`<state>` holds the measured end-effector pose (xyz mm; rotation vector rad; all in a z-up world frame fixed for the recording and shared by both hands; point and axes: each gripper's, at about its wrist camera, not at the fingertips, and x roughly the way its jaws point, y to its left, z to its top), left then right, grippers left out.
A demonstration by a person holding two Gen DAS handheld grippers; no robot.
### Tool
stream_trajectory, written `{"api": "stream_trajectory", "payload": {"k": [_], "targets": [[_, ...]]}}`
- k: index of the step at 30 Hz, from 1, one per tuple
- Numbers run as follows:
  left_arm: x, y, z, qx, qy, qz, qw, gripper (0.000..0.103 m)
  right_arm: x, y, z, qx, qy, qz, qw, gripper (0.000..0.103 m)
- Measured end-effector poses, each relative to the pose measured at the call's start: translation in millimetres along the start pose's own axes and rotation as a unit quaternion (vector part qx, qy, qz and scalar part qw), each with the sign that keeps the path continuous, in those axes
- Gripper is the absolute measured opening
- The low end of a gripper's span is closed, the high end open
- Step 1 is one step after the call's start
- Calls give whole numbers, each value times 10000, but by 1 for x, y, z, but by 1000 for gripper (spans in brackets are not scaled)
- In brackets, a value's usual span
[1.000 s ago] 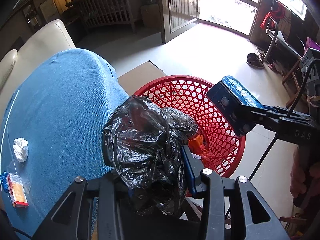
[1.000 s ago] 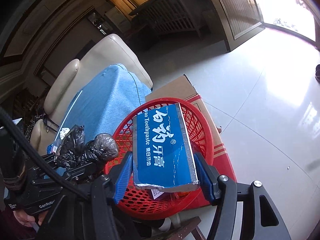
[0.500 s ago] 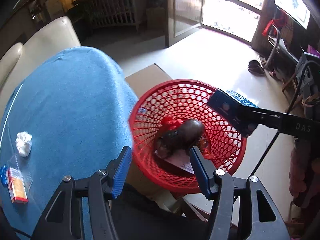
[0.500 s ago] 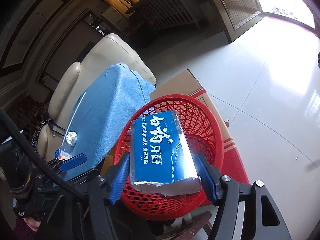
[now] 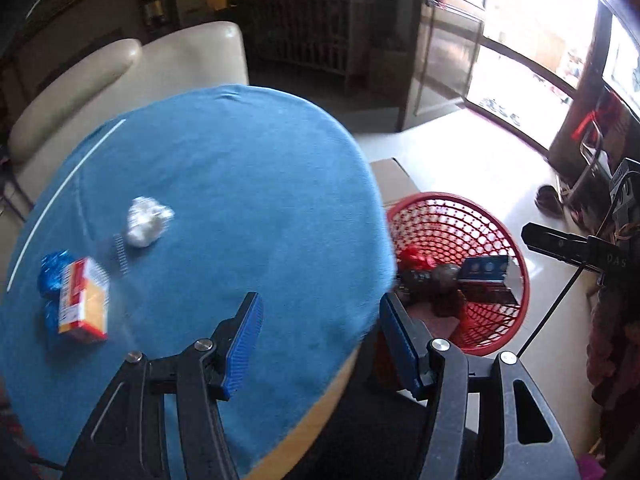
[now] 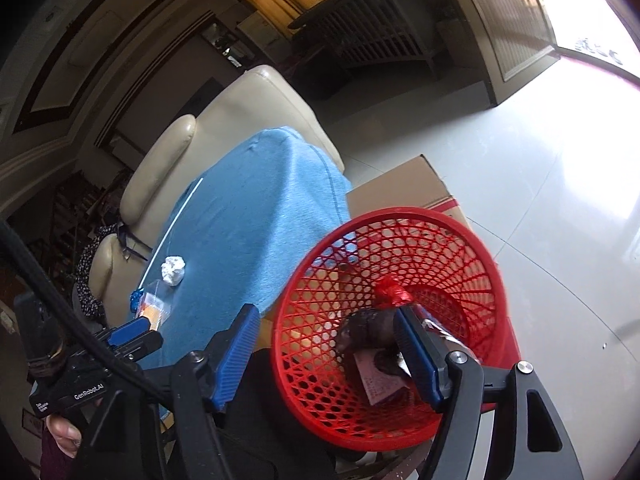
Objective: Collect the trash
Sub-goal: 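Move both tools back over the table toward the clear tray and medicine box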
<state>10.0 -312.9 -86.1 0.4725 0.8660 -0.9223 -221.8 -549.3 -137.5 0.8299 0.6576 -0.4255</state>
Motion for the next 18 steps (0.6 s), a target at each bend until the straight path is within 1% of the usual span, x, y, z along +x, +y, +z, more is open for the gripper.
{"api": "stream_trajectory", "payload": {"k": [2, 4, 6, 9, 13, 18], "targets": [[-10, 20, -9, -209, -87, 163, 9996, 62, 8, 16, 1, -148, 91, 65, 9998, 73], [-19, 45, -20, -481, -158, 333, 9982, 68, 16, 34, 1, -332, 157, 118, 9993, 73], [-27, 70, -32, -783, -222, 511, 9954, 69, 25, 56, 0, -549, 235, 208, 9980, 73], [-35, 110, -48, -1239, -248, 752, 9891, 69, 40, 90, -4, -878, 345, 352, 9949, 73], [-45, 155, -67, -1771, -325, 1088, 9776, 69, 63, 128, -10, -1180, 592, 548, 9897, 73], [-49, 195, -82, -2162, -376, 1209, 9681, 69, 89, 175, -14, -1593, 822, 727, 9811, 73]]}}
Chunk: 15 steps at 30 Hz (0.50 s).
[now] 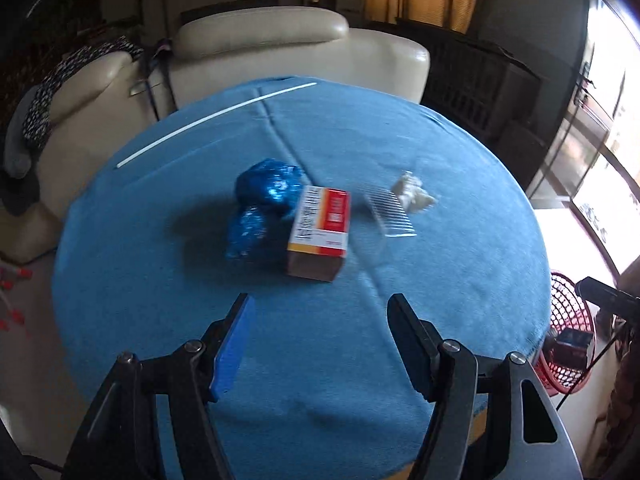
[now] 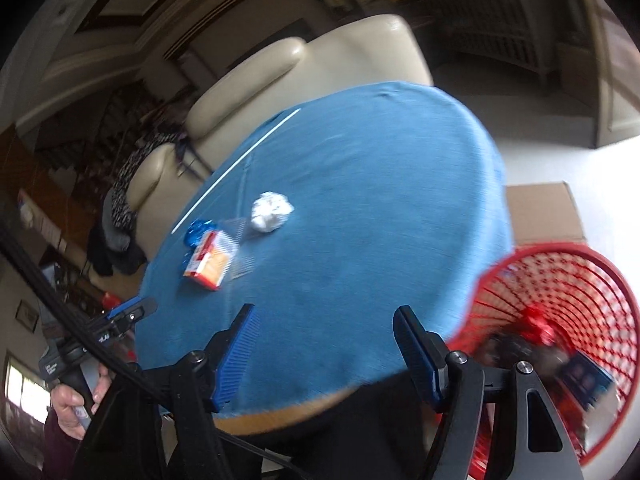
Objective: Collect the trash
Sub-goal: 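Move both tools back over the table toward the clear tray and medicine box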
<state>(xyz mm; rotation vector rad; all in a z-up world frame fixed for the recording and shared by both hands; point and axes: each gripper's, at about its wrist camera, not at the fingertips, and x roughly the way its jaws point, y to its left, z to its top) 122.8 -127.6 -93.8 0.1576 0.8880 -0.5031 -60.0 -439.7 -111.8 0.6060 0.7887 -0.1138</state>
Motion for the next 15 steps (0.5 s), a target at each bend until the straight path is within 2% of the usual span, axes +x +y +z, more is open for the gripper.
{"api": "stream_trajectory", "payload": {"k": [9, 15], "targets": [[11, 15, -5, -142, 128, -68, 9998, 69, 70, 59, 29, -368, 543, 414, 9970, 73], [19, 39, -11, -320, 228, -74, 9992, 69, 123, 93, 48, -451, 925, 596, 9929, 73]]}}
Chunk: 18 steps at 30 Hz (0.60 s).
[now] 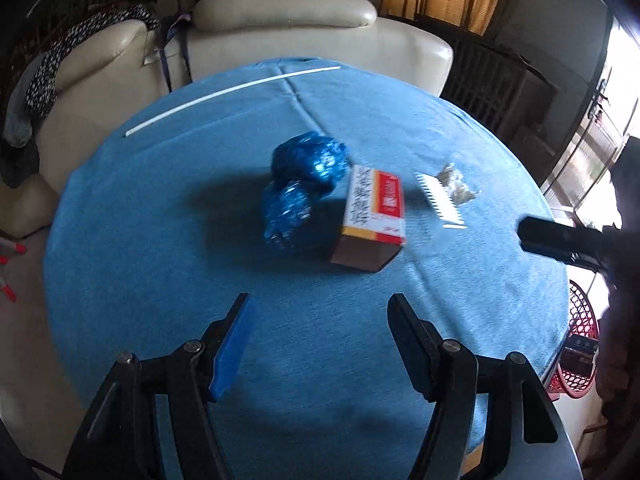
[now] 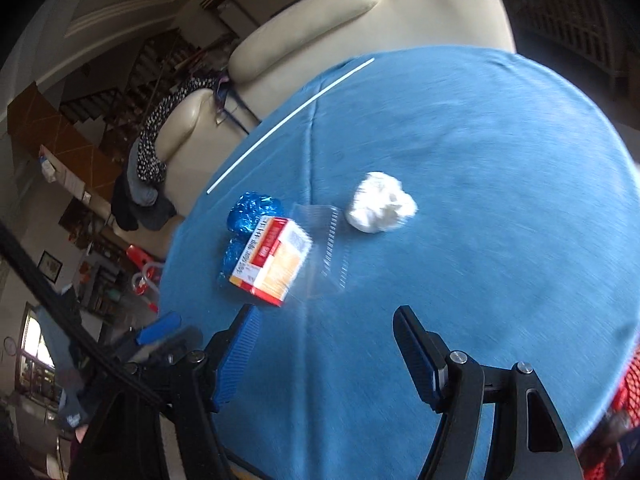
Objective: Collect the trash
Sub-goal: 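Move both tools back over the table toward the clear tray and medicine box, then grasp the clear plastic tray with the right tool while the left tool grasps the medicine box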
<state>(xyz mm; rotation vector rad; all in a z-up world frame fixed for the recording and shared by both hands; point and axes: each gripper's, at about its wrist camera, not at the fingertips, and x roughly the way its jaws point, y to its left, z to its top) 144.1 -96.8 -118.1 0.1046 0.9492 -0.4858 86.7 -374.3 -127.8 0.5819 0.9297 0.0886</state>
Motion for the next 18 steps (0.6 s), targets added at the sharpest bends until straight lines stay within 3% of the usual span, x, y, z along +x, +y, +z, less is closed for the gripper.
{"api": "stream_trajectory", "payload": {"k": [13, 14, 15, 16, 18], "targets": [[2, 37, 13, -298, -20, -211, 9993, 69, 91, 14, 42, 425, 560, -135, 9974, 72], [2, 37, 14, -273, -34, -226, 9994, 69, 95, 14, 41, 443, 575, -151, 9972, 71], [3, 34, 17, -235, -45, -253, 9994, 69, 98, 14, 41, 423, 581, -183, 9973, 58], [4, 32, 20, -208, -51, -300, 9993, 69, 101, 15, 39, 353, 612, -214, 9973, 53], [6, 27, 25, -178, -41, -423, 9989, 69, 98, 17, 38, 266, 549, -202, 9979, 51]]}}
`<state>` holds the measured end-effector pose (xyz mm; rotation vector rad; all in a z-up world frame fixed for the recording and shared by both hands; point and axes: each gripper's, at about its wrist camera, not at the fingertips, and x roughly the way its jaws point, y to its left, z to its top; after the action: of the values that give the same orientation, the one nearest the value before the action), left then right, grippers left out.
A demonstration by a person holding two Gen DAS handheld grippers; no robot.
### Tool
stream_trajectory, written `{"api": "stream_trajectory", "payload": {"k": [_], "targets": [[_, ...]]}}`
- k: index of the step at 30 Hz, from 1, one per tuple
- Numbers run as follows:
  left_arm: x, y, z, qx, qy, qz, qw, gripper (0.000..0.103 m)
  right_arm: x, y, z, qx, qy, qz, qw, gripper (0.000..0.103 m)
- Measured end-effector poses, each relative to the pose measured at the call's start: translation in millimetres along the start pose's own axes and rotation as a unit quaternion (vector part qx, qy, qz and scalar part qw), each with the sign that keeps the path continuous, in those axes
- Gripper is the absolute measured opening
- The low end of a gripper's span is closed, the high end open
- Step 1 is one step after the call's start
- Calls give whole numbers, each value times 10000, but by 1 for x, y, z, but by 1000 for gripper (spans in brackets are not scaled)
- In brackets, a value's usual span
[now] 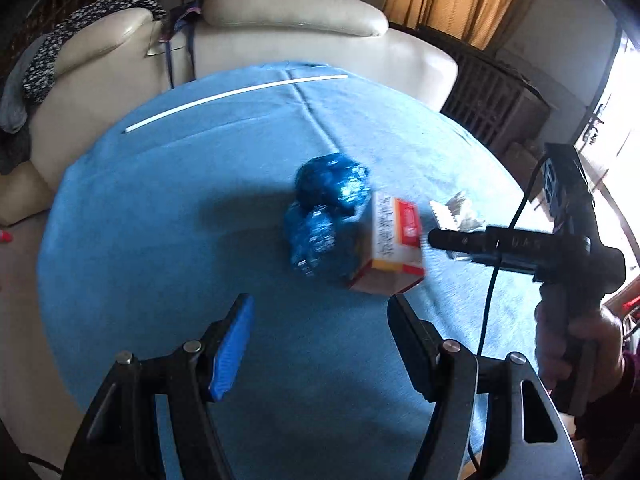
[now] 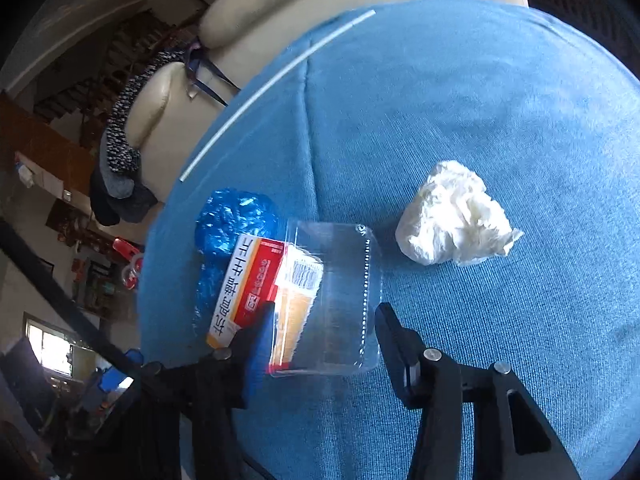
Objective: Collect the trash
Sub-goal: 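Grasp the clear plastic tray with the right tool while the left tool grasps the medicine box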
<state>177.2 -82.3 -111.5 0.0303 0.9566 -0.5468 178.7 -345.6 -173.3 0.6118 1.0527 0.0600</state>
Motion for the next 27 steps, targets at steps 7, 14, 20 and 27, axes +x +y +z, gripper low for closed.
{"api": "stream_trajectory", "payload": {"k": [7, 14, 20, 27], "targets": [[20, -31, 19, 191, 112, -374, 9991, 72, -38, -13, -18, -120, -332, 37, 9994, 48], [59, -57, 33, 218, 437, -380, 9981, 72, -85, -51, -49, 177, -619, 46, 9979, 48], [79, -56, 33, 55, 455, -115, 9989, 65, -109, -78, -68, 456, -756, 31, 9961, 48], [76, -60, 26, 104, 393, 44, 9992, 51, -118, -88, -83, 526, -854, 91, 9949, 48]]}}
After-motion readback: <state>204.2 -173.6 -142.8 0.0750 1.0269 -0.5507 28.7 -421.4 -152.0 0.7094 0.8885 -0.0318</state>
